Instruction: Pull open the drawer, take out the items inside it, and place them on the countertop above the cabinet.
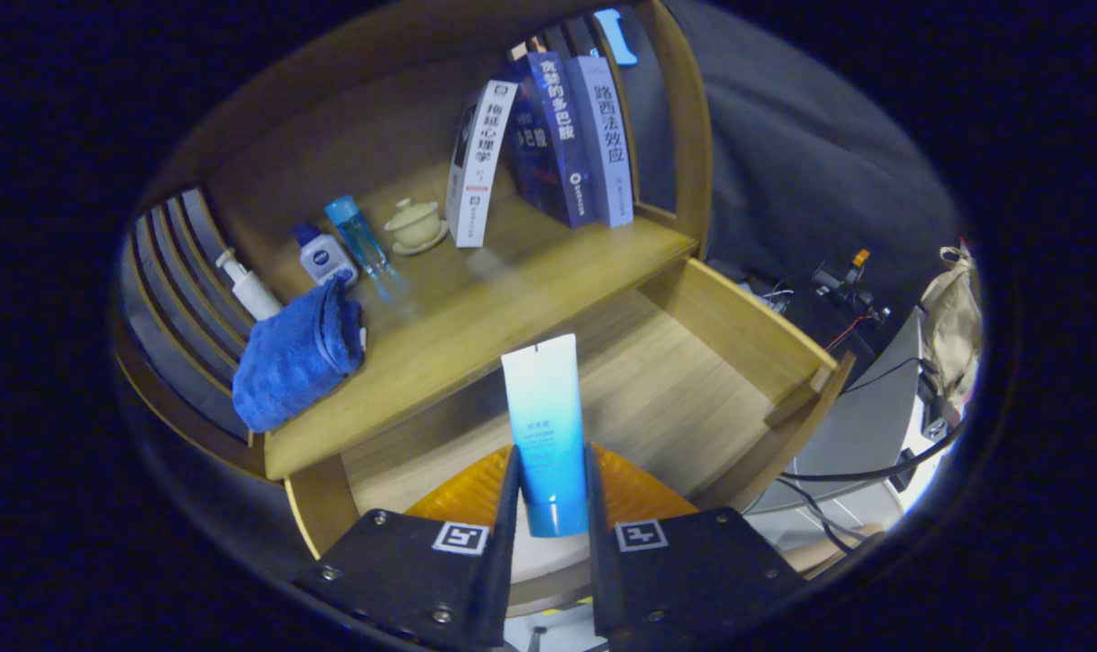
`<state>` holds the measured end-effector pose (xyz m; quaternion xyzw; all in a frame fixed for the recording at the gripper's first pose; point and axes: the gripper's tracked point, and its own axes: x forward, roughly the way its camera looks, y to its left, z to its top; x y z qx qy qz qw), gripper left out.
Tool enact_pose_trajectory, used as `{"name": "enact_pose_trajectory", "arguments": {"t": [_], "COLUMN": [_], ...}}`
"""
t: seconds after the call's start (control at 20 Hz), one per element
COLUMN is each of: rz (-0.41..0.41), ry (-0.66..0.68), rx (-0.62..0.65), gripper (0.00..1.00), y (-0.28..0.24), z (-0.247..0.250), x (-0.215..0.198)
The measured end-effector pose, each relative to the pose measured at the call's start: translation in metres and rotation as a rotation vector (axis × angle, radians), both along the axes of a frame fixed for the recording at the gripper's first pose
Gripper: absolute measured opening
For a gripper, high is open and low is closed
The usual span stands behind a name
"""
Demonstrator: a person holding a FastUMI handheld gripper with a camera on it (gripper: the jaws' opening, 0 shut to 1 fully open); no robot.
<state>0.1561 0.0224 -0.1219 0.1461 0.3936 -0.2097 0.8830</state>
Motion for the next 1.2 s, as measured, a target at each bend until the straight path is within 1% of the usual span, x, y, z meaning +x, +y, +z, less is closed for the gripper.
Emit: {"name": "enact_pose_trajectory", "arguments": {"t": [0.15, 0.3, 0.55, 0.75, 1.0, 1.2], "rz": [0.007, 0.017, 0.106, 0.182, 0.234, 0.267], "ry": [-0.081, -0.152, -0.252, -0.206, -0.146, -0.093], "rx": [-0.036, -0.034, -0.004, 0.011, 0.041, 0.072], "gripper": [0.36, 0.36, 0.36, 0.36, 0.37, 0.37], "y": [-0.005, -0.005, 0.006, 0.014, 0.017, 0.022], "z": [0.033, 0.056, 0.077, 0.059, 0.026, -0.001], "x": [0.004, 0.017, 0.064, 0.094, 0.127, 0.143]}}
